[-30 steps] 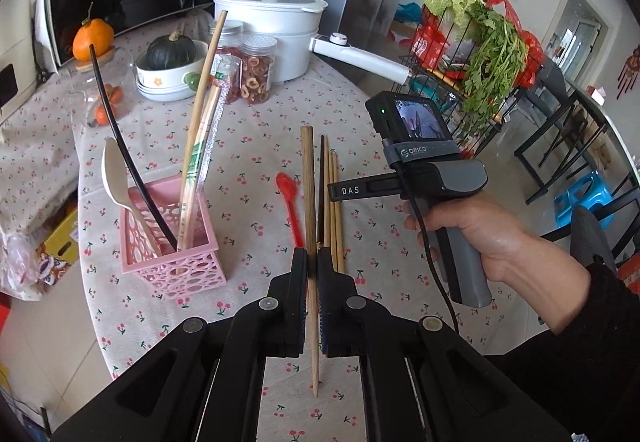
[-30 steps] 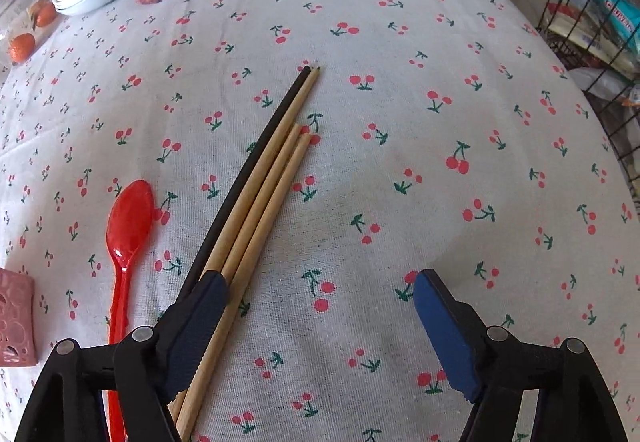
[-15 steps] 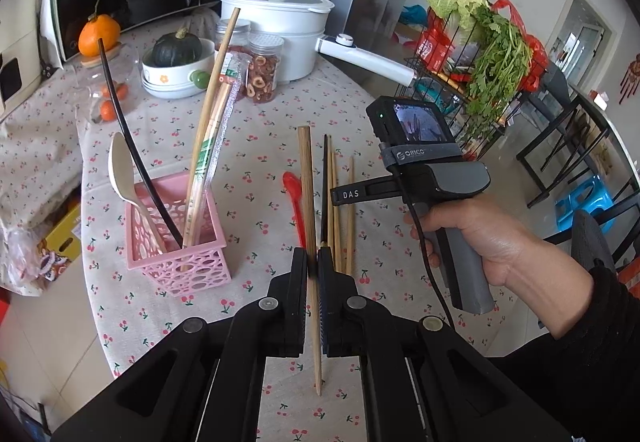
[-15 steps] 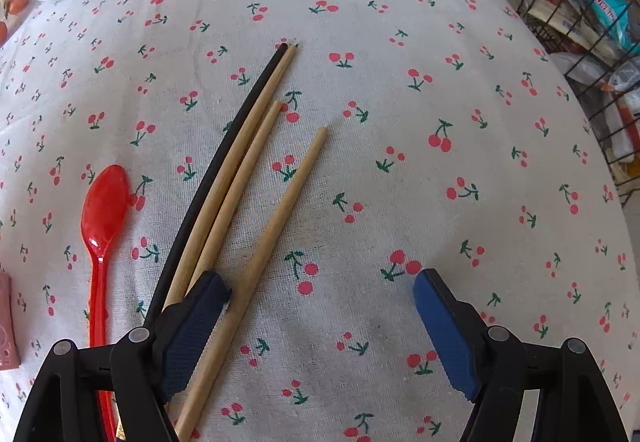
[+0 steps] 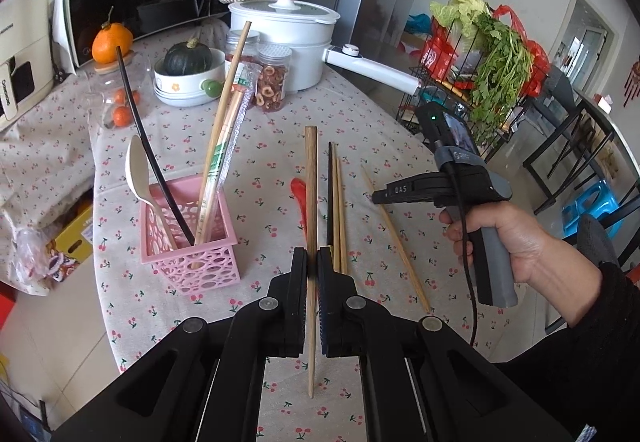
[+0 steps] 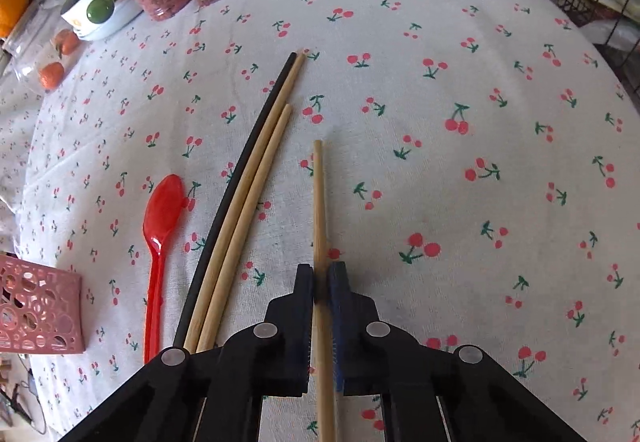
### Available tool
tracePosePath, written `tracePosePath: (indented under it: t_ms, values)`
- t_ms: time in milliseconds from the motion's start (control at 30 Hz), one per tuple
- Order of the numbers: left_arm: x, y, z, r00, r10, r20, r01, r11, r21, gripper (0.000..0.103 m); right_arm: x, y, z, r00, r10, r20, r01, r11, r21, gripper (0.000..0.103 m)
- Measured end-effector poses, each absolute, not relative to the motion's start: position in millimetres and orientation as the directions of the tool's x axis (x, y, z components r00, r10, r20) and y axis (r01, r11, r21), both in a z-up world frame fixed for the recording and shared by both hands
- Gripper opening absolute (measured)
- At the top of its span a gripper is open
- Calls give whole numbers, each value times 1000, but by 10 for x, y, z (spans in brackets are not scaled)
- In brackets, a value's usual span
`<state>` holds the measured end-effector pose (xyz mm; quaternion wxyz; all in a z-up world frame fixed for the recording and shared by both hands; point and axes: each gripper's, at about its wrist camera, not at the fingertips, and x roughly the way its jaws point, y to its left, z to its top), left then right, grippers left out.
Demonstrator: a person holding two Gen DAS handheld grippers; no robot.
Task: Organize utensils
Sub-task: 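Carry both wooden chopsticks to the pink caddy and release them inside with both tools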
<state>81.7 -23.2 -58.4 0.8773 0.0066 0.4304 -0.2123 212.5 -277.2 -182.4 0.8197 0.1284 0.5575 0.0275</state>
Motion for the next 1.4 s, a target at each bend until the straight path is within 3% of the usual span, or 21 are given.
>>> tracePosePath:
  t_ms: [667,1100,1400]
  values:
    - [566,-134,-213,656,-381,-652,376,913,-156,4,1016,-2748,-506,690,311,-653,-168,947,273,6]
    - [545,316,331,804,-332,-493,286,943,-169,4,798,-2387,59,755,398,-521,-309,917,253,6]
    - [594,604,528,871,-252,-422,198,966,-167,4,771,-2127,199,746,464,-478,-370,885,282,6]
